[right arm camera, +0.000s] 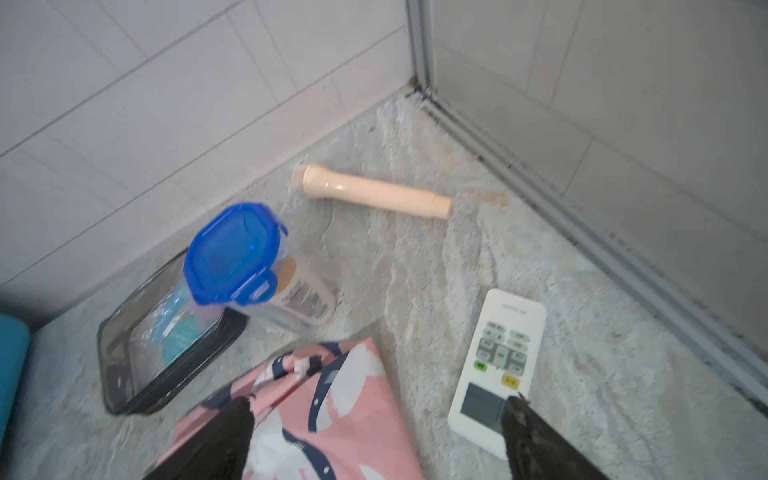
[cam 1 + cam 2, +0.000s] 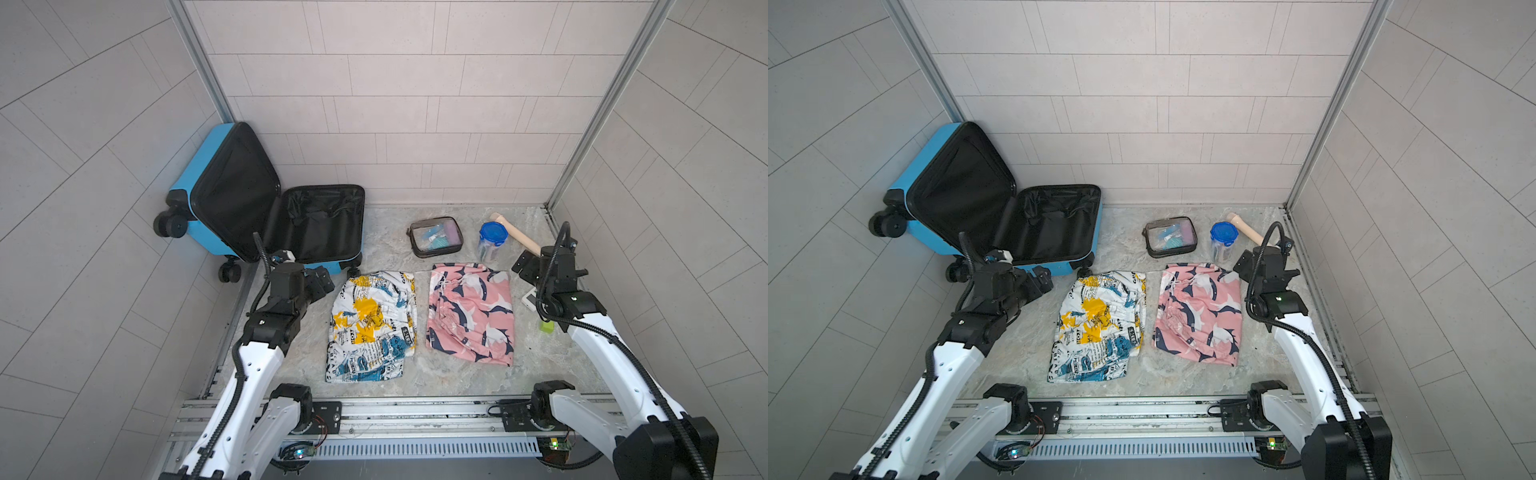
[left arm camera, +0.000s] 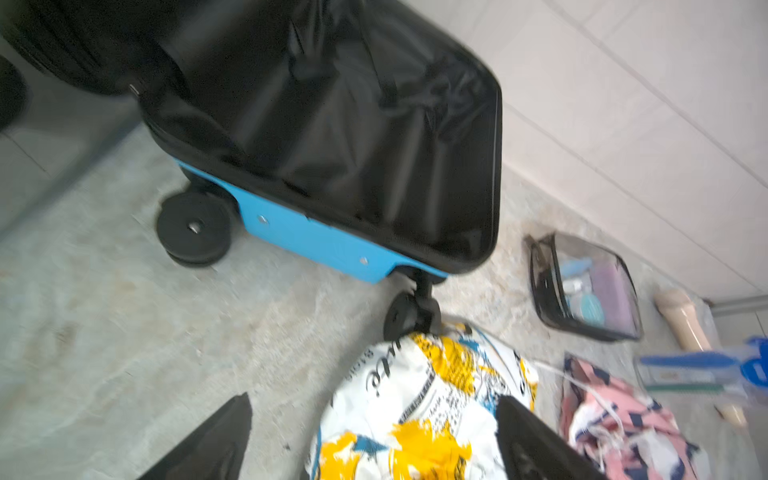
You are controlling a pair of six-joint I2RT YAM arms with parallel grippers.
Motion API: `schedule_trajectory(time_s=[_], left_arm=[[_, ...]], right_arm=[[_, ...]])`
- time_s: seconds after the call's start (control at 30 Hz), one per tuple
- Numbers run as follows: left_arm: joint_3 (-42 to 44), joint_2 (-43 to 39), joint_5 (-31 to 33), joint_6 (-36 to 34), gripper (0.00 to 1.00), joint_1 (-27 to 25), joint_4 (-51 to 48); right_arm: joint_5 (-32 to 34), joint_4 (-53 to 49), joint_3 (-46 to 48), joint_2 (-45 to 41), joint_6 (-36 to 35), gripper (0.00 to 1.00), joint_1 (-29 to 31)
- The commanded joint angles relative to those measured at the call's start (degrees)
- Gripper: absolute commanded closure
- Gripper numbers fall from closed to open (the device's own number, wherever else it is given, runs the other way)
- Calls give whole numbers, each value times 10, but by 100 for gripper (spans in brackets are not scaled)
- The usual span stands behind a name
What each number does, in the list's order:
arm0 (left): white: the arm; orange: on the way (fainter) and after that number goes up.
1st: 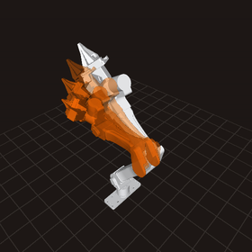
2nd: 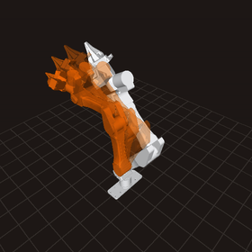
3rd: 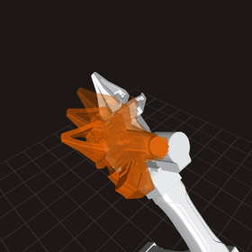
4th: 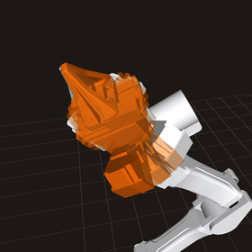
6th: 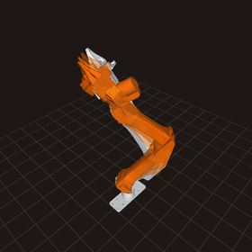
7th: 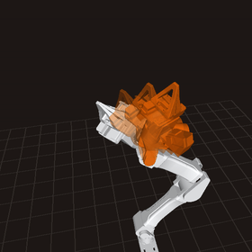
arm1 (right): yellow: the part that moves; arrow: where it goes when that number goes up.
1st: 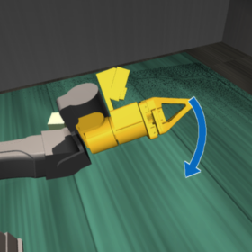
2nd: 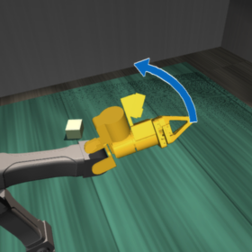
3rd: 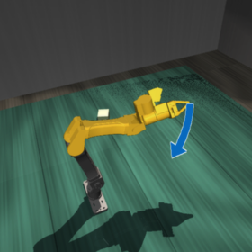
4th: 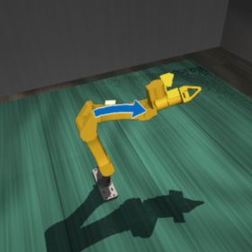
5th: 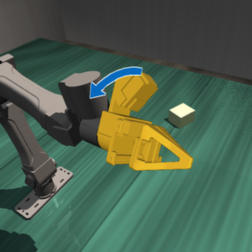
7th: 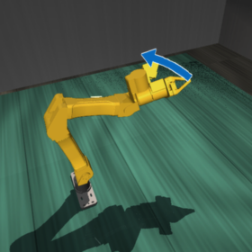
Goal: Pack the luggage
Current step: 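Lower both grippers onto the white-yellow printed garment and grasp its edges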
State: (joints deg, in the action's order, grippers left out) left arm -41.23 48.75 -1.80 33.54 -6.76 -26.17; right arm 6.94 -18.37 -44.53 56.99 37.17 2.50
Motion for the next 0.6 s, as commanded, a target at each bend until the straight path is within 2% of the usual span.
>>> schedule_trajectory(time_s=[0.0, 0.1, 0.4, 0.53, 0.57], left_arm=[[22, 39, -89, 46, 14, 1, -43], [37, 67, -95, 52, 15, 1, -59], [110, 87, -82, 77, 15, 1, -26], [133, 88, -74, 77, 14, 1, -5], [142, 89, -74, 96, 13, 1, 7]], right_arm=[[-164, -35, 0, 7, 19, 12, 5], [-235, -61, -26, 42, 5, 12, 34], [-195, -36, -65, 130, 17, 4, 254], [-187, -8, -90, 210, 38, 3, 329], [-189, -1, -98, 232, 44, 3, 343]])
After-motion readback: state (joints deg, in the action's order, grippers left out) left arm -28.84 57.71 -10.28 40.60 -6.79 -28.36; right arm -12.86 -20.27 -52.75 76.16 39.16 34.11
